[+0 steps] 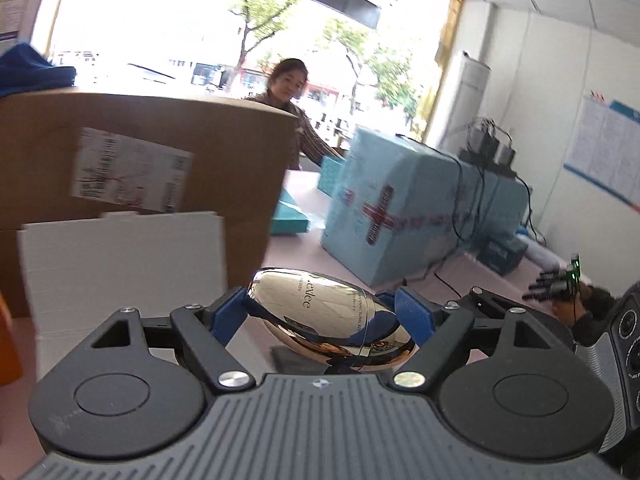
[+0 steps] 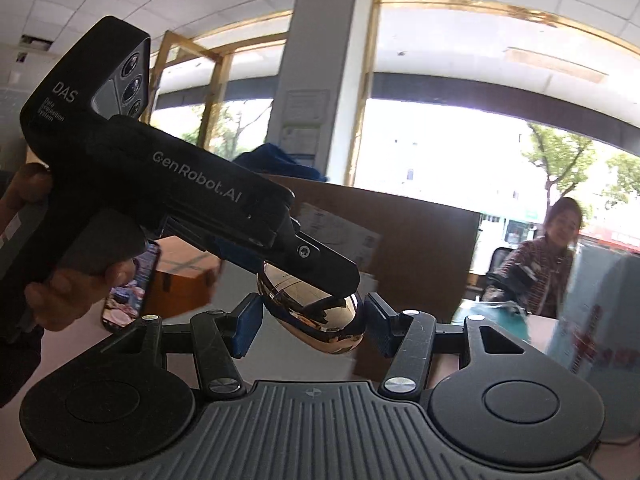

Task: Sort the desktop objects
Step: 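Carry the gold egg with both grippers into the white plastic box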

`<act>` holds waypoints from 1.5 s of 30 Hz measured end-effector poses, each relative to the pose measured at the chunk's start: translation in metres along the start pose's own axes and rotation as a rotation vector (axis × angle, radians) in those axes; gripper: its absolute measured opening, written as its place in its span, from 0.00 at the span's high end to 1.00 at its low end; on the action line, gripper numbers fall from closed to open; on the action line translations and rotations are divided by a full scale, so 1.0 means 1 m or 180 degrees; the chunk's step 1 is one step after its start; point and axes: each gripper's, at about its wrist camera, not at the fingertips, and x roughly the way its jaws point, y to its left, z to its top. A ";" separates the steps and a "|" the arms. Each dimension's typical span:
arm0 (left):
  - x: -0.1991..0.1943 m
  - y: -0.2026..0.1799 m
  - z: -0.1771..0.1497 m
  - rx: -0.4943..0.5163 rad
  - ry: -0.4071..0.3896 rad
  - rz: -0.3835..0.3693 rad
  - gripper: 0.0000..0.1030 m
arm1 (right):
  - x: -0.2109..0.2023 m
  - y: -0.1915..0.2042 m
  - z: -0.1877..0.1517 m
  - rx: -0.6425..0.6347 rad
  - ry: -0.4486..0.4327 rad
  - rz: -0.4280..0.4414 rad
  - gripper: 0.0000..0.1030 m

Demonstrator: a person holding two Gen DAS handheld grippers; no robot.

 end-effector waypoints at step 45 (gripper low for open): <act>0.077 0.142 -0.033 -0.0908 0.1050 0.0359 0.23 | 0.183 0.023 -0.027 0.1187 0.2091 -0.0091 0.50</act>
